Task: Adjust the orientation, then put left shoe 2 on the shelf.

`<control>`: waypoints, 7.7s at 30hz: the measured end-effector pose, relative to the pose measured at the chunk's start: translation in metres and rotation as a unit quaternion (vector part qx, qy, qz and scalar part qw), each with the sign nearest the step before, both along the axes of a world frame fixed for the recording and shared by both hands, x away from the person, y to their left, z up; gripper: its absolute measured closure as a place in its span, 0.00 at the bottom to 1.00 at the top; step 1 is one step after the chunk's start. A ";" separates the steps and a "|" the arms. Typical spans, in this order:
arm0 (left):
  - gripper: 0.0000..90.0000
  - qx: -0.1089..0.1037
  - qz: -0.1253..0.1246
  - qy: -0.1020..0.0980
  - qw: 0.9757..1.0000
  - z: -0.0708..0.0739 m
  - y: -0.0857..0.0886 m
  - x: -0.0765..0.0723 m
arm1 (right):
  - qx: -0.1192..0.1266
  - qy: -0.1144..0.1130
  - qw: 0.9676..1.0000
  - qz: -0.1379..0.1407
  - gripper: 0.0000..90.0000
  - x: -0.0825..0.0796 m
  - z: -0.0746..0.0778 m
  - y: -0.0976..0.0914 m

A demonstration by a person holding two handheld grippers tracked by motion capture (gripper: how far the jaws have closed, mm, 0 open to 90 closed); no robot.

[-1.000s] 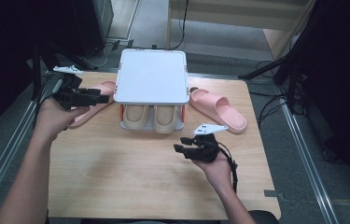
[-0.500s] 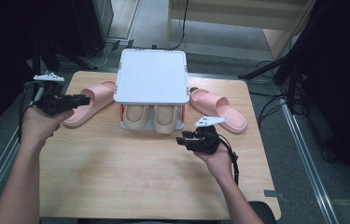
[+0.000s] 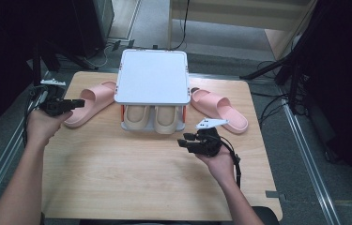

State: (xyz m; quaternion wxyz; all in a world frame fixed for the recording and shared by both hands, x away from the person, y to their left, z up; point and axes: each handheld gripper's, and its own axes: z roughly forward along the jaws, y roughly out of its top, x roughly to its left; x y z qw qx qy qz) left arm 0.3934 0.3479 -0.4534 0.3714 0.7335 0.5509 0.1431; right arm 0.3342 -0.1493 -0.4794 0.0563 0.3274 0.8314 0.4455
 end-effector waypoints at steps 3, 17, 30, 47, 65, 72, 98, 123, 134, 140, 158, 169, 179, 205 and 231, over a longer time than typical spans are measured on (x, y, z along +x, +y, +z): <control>0.95 0.004 0.002 0.011 1.000 -0.011 0.005 0.009 | 0.000 0.000 1.000 -0.005 0.67 -0.003 -0.002 -0.003; 0.95 -0.005 0.023 0.039 0.999 -0.047 0.020 0.036 | -0.002 -0.001 0.999 -0.032 0.67 -0.017 -0.005 -0.019; 0.95 -0.006 0.021 0.043 0.999 -0.057 0.008 0.049 | -0.005 -0.001 0.999 -0.046 0.67 -0.023 -0.007 -0.026; 0.96 -0.008 0.009 0.049 0.999 -0.055 -0.009 0.046 | -0.011 -0.001 0.999 -0.043 0.66 -0.023 -0.008 -0.024; 0.94 -0.002 -0.018 0.054 0.998 -0.051 -0.044 0.041 | -0.013 0.000 0.999 -0.039 0.66 -0.021 -0.008 -0.022; 0.95 -0.042 -0.005 0.058 0.997 -0.054 -0.053 0.045 | -0.015 0.000 0.999 -0.040 0.67 -0.020 -0.009 -0.021; 0.57 -0.010 0.029 0.029 0.999 -0.022 -0.006 0.020 | 0.001 0.001 0.999 -0.050 0.66 -0.012 -0.004 -0.025; 0.63 0.007 0.072 0.040 0.997 -0.063 0.000 0.049 | -0.012 0.007 0.999 -0.049 0.65 -0.021 -0.010 -0.024; 0.85 0.038 0.091 0.038 0.994 -0.059 0.002 0.048 | -0.013 0.010 0.999 -0.046 0.65 -0.021 -0.011 -0.022; 0.89 0.035 0.090 0.041 0.995 -0.058 0.003 0.043 | -0.010 0.010 0.999 -0.048 0.65 -0.021 -0.010 -0.023; 0.92 0.005 0.121 0.068 0.990 -0.025 0.015 0.041 | -0.001 0.007 0.999 -0.037 0.64 -0.019 -0.008 -0.019; 0.91 0.009 0.129 0.060 0.990 0.024 0.009 0.048 | -0.001 0.007 1.000 -0.029 0.64 -0.016 -0.008 -0.013; 0.91 0.010 0.129 0.051 0.990 0.063 -0.004 0.054 | 0.001 0.009 1.000 -0.019 0.64 -0.014 -0.008 -0.009; 0.91 0.027 0.084 0.020 0.996 0.132 -0.091 0.090 | -0.004 0.005 1.000 0.008 0.65 -0.006 -0.003 0.003; 0.78 0.060 0.037 0.047 0.996 0.122 -0.154 0.107 | -0.011 0.006 1.000 0.022 0.64 -0.007 -0.004 0.008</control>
